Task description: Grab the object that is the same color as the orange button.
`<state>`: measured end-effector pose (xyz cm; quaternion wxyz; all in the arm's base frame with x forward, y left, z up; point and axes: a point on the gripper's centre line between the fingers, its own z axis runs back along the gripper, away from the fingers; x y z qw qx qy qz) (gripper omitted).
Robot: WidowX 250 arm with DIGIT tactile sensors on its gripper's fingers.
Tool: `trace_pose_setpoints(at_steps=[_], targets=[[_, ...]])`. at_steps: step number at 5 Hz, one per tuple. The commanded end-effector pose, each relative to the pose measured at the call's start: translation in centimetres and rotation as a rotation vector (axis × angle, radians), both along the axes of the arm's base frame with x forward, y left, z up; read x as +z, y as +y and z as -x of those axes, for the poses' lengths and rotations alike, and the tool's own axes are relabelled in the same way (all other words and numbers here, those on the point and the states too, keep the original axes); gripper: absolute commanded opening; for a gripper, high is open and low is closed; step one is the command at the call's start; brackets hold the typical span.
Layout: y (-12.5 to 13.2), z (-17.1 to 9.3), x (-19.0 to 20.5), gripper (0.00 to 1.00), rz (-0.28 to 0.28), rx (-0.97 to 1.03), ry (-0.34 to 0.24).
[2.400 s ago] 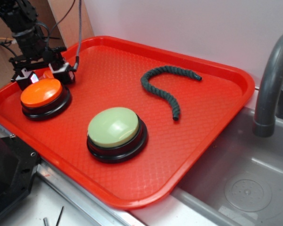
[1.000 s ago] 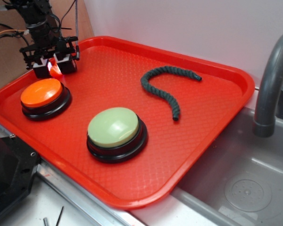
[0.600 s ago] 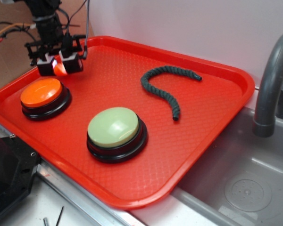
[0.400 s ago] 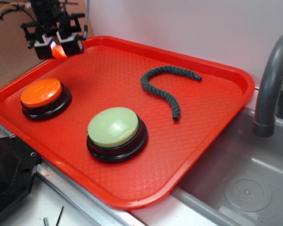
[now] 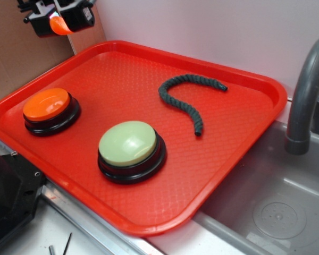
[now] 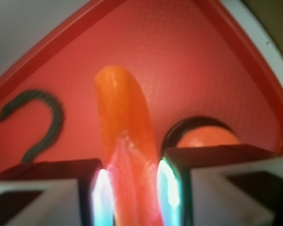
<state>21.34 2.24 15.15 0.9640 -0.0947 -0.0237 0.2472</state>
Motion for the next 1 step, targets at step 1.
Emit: trace_pose_setpoints(at_steps=[1], targets=[[-0.96, 2.37, 3.12, 0.00, 0.101, -0.100, -0.074]])
